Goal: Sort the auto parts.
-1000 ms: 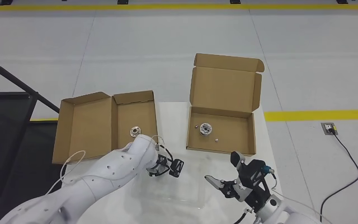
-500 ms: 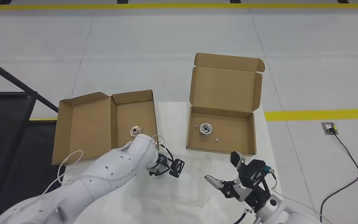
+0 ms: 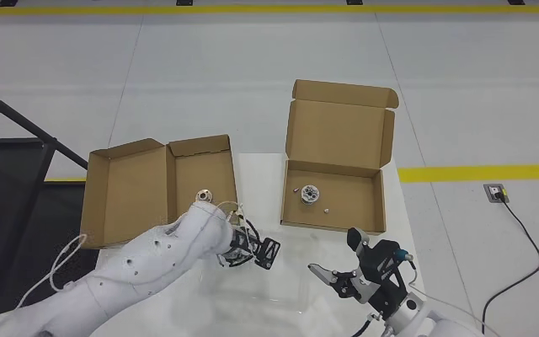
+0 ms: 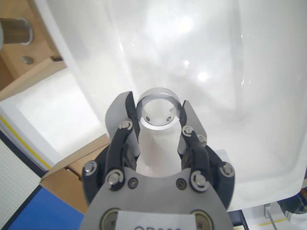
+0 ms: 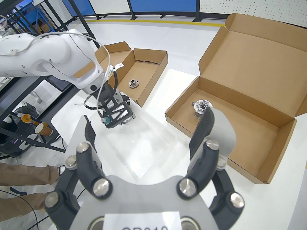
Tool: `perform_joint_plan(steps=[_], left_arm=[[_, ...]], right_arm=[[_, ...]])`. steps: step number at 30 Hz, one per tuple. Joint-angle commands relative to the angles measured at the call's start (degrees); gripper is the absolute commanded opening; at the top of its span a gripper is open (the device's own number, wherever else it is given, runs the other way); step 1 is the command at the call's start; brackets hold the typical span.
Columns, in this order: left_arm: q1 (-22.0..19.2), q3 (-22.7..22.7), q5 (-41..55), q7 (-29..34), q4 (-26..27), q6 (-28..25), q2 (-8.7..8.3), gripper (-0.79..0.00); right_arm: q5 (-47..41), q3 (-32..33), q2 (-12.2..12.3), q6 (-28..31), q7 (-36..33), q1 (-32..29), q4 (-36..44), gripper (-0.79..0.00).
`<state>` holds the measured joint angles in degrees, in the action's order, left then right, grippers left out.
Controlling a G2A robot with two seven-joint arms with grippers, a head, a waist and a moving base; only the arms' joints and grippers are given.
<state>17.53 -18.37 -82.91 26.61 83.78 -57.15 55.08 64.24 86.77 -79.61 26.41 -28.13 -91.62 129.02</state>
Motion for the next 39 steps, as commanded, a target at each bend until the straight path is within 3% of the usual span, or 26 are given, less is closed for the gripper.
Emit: perform_joint_plan(steps=[1, 5, 11, 17, 23, 39], left_arm=[[1.6, -2.9, 0.7, 1.5, 3.7, 0.3, -2.19, -0.785], [5.6, -9.7, 1.6, 4.1, 9.2, 0.4, -6.77, -0.785], [13.3, -22.5, 3.5, 8.2, 12.6, 2.0, -13.47, -0.785], [20.2, -33.2, 4.0, 7.5, 13.0, 3.2, -17.83, -0.785], [23.2, -38.0, 2.0, 3.6, 11.7, 7.0, -19.08, -0.785], [23.2, -38.0, 2.0, 3.6, 11.7, 7.0, -19.08, -0.785]], right_arm=[[0.0, 0.0, 0.0, 0.0, 0.0, 0.0, 0.0, 0.0], [0.0, 0.0, 0.0, 0.0, 0.0, 0.0, 0.0, 0.0], [0.0, 0.0, 0.0, 0.0, 0.0, 0.0, 0.0, 0.0], [0.0, 0.0, 0.0, 0.0, 0.0, 0.0, 0.0, 0.0], [0.0, 0.0, 0.0, 0.0, 0.0, 0.0, 0.0, 0.0], [0.0, 0.0, 0.0, 0.0, 0.0, 0.0, 0.0, 0.0]])
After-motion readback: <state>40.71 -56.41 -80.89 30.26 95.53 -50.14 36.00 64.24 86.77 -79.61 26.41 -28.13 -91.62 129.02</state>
